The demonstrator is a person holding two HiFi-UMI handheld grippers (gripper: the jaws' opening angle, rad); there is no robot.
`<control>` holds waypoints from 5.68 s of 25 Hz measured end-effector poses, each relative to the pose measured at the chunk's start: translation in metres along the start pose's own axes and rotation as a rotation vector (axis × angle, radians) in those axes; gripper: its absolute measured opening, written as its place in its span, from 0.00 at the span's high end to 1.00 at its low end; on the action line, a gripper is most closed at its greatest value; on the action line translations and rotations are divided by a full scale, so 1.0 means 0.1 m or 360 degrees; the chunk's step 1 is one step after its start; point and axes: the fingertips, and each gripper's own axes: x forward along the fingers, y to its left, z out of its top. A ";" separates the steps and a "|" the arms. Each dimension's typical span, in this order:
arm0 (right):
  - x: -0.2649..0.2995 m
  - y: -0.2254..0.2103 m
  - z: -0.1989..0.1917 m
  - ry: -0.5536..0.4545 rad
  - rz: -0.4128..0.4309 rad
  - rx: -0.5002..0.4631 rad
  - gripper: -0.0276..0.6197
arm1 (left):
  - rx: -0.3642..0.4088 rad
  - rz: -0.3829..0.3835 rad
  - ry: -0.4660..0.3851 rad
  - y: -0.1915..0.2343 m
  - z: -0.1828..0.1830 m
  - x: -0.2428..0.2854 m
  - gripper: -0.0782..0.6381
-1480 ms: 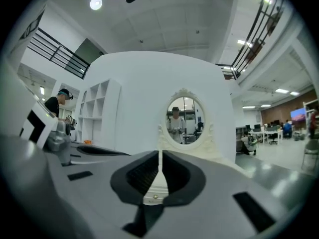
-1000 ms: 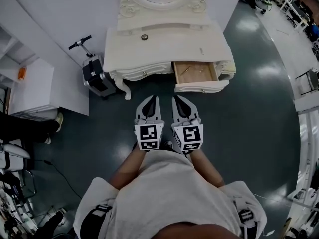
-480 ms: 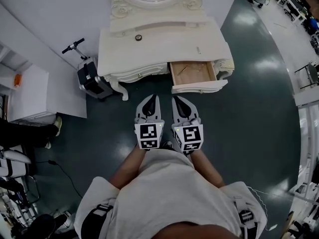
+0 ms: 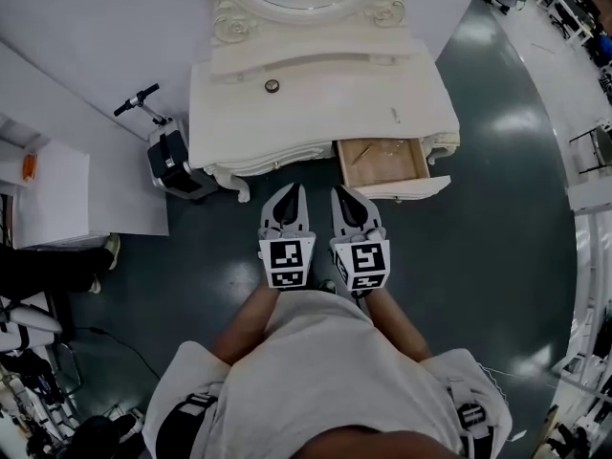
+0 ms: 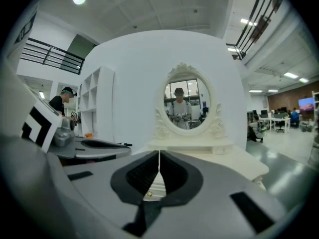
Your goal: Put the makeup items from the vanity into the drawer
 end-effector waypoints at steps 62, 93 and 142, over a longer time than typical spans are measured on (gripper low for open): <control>2.25 -3.21 -0.69 0.0584 -0.0230 0.0251 0.93 | 0.0033 -0.0321 0.0450 -0.59 -0.14 3.49 0.88; 2.38 -3.71 -2.07 0.1382 -0.0258 -0.0021 0.78 | 0.0024 -0.0271 0.0707 -0.67 -0.75 3.30 0.88; 1.45 -2.40 -1.90 0.1265 -0.0349 0.0179 0.84 | 0.0150 -0.0717 0.0642 -0.93 -0.76 2.85 0.88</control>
